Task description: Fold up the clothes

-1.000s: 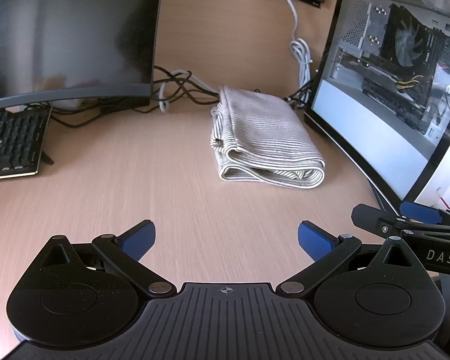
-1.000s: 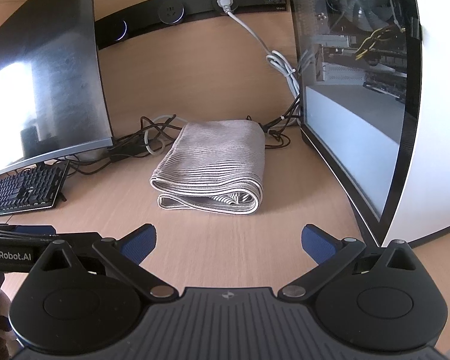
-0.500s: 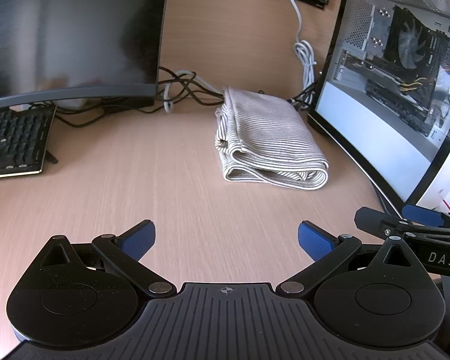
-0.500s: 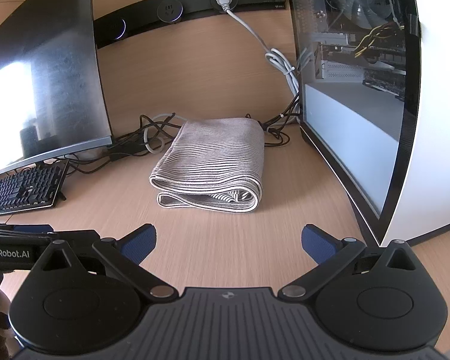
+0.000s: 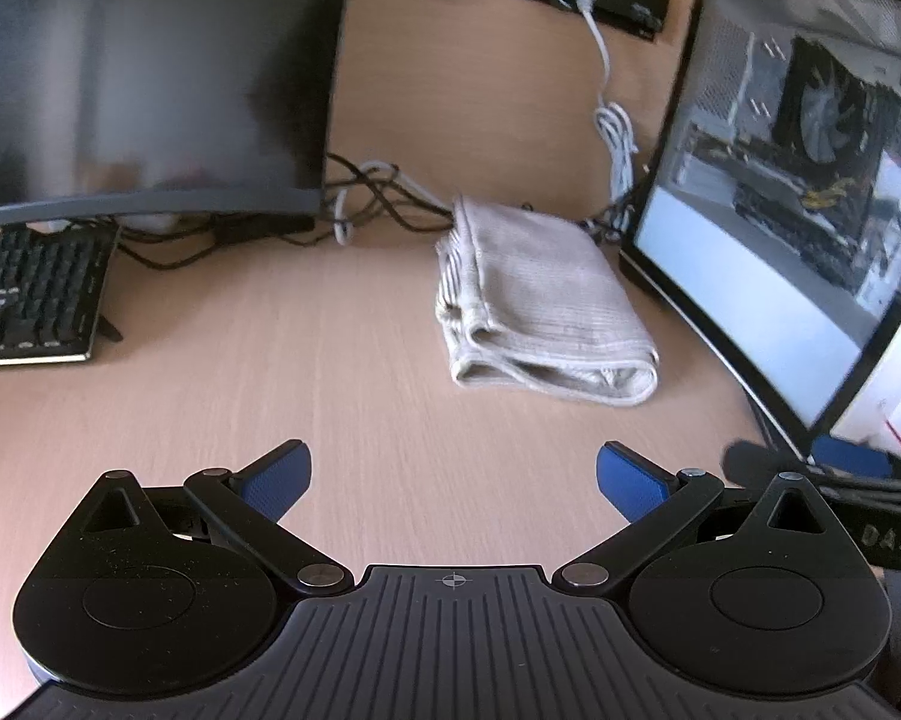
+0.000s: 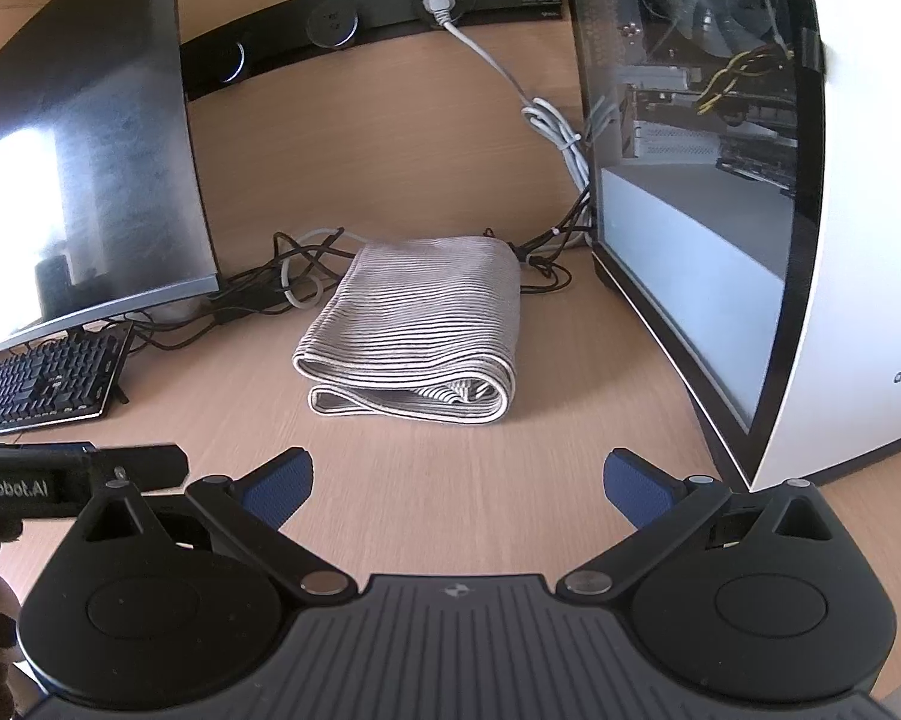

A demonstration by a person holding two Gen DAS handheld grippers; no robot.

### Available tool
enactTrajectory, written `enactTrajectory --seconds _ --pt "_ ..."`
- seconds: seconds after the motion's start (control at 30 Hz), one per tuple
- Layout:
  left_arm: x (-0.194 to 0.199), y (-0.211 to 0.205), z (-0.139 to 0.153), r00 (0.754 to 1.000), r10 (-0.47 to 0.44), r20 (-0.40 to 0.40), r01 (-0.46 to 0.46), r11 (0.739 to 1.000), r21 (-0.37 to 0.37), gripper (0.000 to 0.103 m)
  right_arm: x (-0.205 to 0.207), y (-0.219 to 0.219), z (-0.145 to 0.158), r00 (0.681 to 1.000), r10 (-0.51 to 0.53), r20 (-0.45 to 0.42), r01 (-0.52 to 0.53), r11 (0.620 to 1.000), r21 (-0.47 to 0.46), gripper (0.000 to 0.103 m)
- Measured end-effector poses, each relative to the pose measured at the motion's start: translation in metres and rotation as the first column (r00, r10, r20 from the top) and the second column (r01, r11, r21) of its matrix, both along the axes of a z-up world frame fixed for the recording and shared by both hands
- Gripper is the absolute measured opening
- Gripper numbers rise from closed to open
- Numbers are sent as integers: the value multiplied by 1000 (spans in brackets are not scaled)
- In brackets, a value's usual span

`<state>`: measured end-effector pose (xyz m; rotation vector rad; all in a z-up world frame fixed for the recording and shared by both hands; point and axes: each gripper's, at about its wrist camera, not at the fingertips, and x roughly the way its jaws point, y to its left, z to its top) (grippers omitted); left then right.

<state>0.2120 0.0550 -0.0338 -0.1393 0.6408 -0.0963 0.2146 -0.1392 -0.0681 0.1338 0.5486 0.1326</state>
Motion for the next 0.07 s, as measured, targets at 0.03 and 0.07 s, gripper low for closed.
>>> enactTrajectory --seconds 0.03,0.07 --pt "4 4 2 1000 18 4 -18 1000 -11 103 0 -2 2 1000 2 8 -2 1000 7 103" --pt "8 9 5 999 37 3 -37 999 -30 103 -1 -3 5 1000 4 16 -4 1000 14 103"
